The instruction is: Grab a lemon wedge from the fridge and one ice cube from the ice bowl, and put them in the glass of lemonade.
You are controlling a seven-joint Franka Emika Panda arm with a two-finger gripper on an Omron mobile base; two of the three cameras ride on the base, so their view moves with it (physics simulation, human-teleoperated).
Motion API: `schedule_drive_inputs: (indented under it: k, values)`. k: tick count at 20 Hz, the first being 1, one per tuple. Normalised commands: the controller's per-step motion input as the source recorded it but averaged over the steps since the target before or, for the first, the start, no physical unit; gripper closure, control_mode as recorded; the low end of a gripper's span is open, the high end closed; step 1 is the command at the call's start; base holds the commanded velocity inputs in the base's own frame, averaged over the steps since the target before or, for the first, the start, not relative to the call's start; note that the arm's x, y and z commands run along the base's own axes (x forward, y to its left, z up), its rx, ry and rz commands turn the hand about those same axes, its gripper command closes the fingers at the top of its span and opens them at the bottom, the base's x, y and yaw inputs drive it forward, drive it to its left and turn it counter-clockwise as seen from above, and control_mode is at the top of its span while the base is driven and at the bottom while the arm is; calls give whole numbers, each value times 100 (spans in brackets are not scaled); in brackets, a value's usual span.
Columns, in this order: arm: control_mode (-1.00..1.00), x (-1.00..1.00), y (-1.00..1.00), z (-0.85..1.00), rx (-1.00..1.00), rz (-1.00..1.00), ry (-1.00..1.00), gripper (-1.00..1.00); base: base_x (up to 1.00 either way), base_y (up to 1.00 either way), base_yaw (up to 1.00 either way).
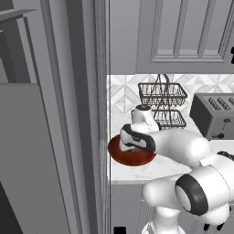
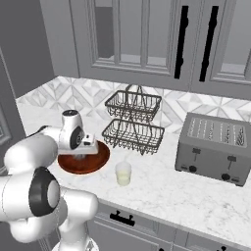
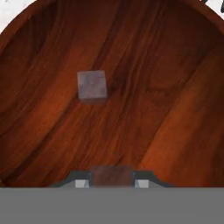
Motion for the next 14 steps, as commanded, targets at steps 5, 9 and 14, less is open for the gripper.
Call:
schedule_drive_inputs:
  k: [5,9,14]
  values:
    - [-100,-56,-46,67,15,-9,-12,100,0,0,0]
    - [-100,-50,-68,73,33,-18,-13,100,0,0,0]
    - [-100,-50,-72,65,33,-20,-11,100,0,0,0]
